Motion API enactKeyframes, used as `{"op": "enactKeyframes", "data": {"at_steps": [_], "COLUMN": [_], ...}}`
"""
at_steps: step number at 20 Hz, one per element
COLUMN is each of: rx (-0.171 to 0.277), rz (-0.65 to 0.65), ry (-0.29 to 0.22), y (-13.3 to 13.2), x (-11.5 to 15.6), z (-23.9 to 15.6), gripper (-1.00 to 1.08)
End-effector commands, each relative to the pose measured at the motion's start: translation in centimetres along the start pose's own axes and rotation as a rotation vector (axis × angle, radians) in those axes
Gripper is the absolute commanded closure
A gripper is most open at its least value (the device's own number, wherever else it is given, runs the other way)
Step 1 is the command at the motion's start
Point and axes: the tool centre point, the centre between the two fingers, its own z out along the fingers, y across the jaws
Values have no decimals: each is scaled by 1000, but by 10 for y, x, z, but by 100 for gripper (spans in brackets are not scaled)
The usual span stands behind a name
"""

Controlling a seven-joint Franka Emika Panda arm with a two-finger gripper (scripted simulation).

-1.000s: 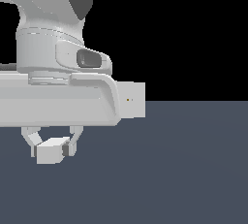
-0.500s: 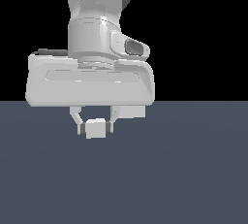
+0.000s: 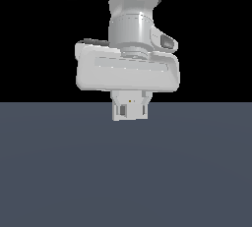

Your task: Plug the charger into the wall socket.

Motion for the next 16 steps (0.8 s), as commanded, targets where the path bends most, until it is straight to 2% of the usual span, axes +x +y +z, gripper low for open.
{"op": "enactKeyframes", "data": {"at_steps": [1, 8, 16], "rx": [1, 1, 1], "rz": [-27, -71, -79], "ry": [0, 0, 0], "y": [12, 34, 37], "x": [5, 15, 18], "z": [-6, -16, -18], "gripper": [108, 108, 108]}}
